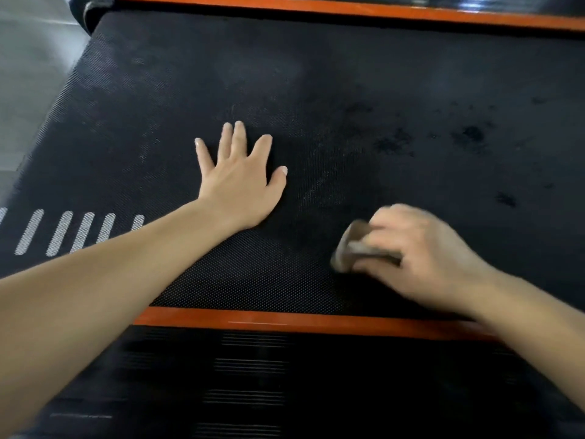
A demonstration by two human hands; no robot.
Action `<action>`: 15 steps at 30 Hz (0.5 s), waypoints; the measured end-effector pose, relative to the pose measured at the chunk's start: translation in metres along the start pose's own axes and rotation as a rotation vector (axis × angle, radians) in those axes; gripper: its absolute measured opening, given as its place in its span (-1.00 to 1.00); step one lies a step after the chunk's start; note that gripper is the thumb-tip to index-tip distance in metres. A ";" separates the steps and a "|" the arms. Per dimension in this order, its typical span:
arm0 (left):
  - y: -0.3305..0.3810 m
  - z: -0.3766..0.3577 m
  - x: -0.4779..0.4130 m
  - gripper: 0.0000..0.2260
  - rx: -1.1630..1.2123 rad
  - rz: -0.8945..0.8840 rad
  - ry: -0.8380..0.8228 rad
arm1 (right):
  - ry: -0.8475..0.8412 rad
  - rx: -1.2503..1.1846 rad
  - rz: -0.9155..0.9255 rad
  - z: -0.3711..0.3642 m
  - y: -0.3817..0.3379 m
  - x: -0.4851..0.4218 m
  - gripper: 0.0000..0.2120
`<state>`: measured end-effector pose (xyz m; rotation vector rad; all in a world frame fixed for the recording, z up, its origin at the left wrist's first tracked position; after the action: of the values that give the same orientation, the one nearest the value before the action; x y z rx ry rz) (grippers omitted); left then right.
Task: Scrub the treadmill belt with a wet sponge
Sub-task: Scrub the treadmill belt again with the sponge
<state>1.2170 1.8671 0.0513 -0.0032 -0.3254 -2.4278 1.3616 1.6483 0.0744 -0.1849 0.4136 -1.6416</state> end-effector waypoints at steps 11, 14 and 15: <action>0.012 -0.014 -0.014 -0.40 -0.080 -0.009 0.034 | 0.221 0.055 -0.179 -0.001 0.024 -0.033 -0.74; 0.011 -0.014 -0.014 -0.40 -0.082 -0.017 0.022 | 0.319 0.042 -0.451 0.003 0.048 -0.064 -0.65; 0.010 -0.015 -0.015 -0.40 -0.085 -0.022 0.023 | 0.325 0.023 -0.421 -0.001 0.039 -0.065 -0.65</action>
<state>1.2358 1.8658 0.0380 -0.0094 -0.2128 -2.4602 1.4046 1.7105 0.0667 0.0172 0.6333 -2.1001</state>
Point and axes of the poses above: each hand's wrist, its own x-axis away from the middle knuckle, its own z-axis out of the back of the hand, y = z × x, the point moved 3 cm from there along -x, towards the middle knuckle, and after that the axes turned 8 degrees about -z, right-handed, at the moved point
